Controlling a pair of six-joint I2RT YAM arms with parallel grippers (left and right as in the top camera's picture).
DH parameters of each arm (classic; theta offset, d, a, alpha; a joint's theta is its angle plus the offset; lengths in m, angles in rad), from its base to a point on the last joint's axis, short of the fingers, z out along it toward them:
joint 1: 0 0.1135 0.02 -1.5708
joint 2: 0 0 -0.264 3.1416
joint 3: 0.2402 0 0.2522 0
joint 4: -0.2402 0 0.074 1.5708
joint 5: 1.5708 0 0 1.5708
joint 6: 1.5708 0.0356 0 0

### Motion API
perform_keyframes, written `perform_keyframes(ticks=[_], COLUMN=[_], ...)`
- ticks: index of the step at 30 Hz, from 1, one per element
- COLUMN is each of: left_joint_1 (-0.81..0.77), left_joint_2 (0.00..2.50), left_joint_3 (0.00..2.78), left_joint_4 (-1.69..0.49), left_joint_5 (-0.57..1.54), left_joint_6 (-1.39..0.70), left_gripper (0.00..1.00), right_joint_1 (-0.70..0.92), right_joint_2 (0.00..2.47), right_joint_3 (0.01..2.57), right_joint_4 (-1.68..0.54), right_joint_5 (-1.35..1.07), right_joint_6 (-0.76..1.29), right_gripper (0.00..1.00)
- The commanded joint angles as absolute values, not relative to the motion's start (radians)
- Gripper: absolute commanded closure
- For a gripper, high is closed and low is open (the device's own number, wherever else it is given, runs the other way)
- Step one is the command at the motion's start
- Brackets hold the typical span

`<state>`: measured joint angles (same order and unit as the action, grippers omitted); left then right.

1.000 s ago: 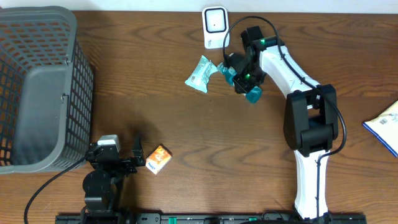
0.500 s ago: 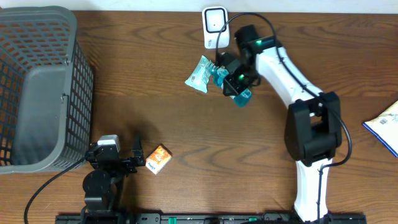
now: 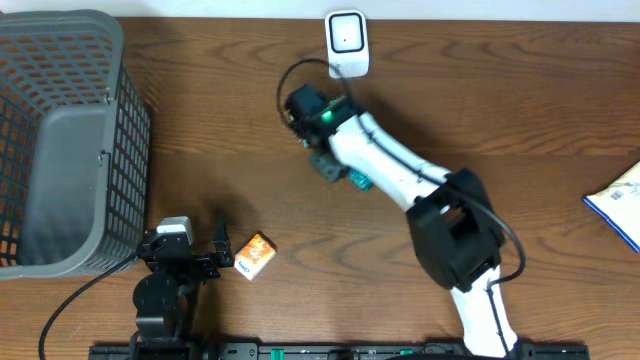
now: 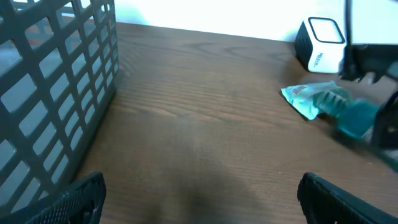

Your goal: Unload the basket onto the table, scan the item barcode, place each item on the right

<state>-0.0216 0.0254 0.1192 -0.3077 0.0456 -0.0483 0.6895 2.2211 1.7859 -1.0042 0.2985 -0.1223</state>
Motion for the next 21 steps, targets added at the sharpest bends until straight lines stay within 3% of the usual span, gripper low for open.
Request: perform_keyframes(ticks=[1, 5, 11, 21], left_joint_1=[-0.023, -0.023, -0.023, -0.023], left_joint_2=[0.025, 0.025, 0.025, 0.025], left_joint_3=[0.096, 0.096, 0.096, 0.096], left_joint_4=[-0.312, -0.312, -0.312, -0.312], left_joint_5=[0.036, 0.036, 0.036, 0.036], left_joint_6=[-0.039, -0.039, -0.039, -0.039], left_gripper=[0.02, 0.02, 0.02, 0.02], right_joint_1=[0.735, 0.774, 0.766, 0.631], right_joint_2=[2.228, 2.228, 2.194, 2.205], right_joint_3=[1.739, 1.712, 1.735, 1.748], right_joint_4=[-0.995, -1.014, -1.017, -0.876], right_joint_5=[0.403, 0.394, 0.251, 0.209], right_joint_6=[-0.014, 0.026, 0.031, 0.052], right_gripper=[0.53, 0.44, 0.01, 0.01])
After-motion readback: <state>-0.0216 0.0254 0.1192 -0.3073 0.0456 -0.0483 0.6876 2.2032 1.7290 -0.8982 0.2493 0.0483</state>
